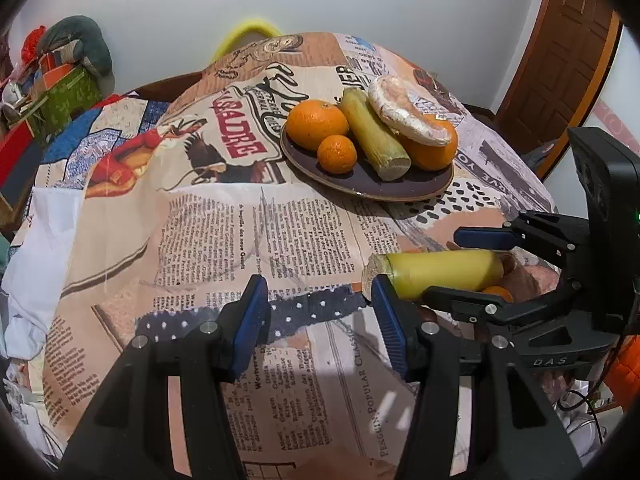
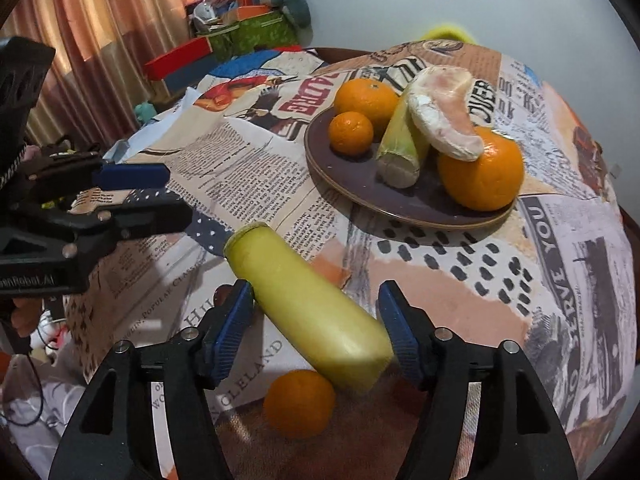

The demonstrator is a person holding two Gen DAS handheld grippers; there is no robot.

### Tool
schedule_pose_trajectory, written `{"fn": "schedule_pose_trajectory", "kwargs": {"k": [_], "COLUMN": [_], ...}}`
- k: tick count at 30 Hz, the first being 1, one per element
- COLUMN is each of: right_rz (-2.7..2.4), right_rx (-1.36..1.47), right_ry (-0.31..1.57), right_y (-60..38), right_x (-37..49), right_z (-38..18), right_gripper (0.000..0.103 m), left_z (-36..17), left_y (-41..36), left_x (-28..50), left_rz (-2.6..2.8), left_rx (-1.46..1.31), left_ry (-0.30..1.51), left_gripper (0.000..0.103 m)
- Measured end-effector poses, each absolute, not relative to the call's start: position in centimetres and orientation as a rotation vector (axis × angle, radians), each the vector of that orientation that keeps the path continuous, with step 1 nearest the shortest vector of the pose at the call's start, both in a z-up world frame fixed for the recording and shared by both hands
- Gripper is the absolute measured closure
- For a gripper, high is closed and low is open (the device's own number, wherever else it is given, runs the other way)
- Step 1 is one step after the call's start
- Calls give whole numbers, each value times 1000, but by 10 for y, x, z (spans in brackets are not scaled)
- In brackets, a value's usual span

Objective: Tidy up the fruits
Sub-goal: 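Grasp the pale green corn cob with the right gripper while the left approaches a tangerine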

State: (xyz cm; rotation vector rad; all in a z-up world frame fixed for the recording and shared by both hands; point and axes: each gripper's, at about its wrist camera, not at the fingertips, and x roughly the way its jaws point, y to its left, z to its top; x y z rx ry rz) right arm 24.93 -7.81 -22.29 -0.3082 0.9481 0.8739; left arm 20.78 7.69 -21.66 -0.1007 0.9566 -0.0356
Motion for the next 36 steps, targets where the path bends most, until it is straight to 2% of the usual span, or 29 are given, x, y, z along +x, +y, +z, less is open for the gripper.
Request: {"fn": "schedule_pose_trajectory", "kwargs": {"k": [5,7,9,13,18,22,28,36], "right_rz": [891,897,885,835,832,844,850,834], "right_rx": [-324,-336,-349,-300,-253,-245,-191,-125], "right_ry": [950,947,939,960,991,1017,1028,906], "right_y": [-75,-75,-75,-87,-97,-90,-90,-113], "right_x": [247,246,245,253,257,262,268,253], "right_z": [-226,-225,-223,-220,-219,-227,-225,-185], "right_gripper": [39,45,55,64,65,61,65,68], "left_z": [-219,-219,-219,-217,-218,-221,-224,-216], "left_y": [77,77,76,74,72,70,64,55], "left_x": [209,208,206,203,203,205,207,209], "left_rz": [-34,-31,-32,-34,-44,-50,-64,-80], "left_rx": [-117,-117,-119,-112,-116,-128,-118,-115], "left_ry": [959,959,958,955,954,962,982,973], "left_gripper": [49,49,49,49,49,49,49,49]}}
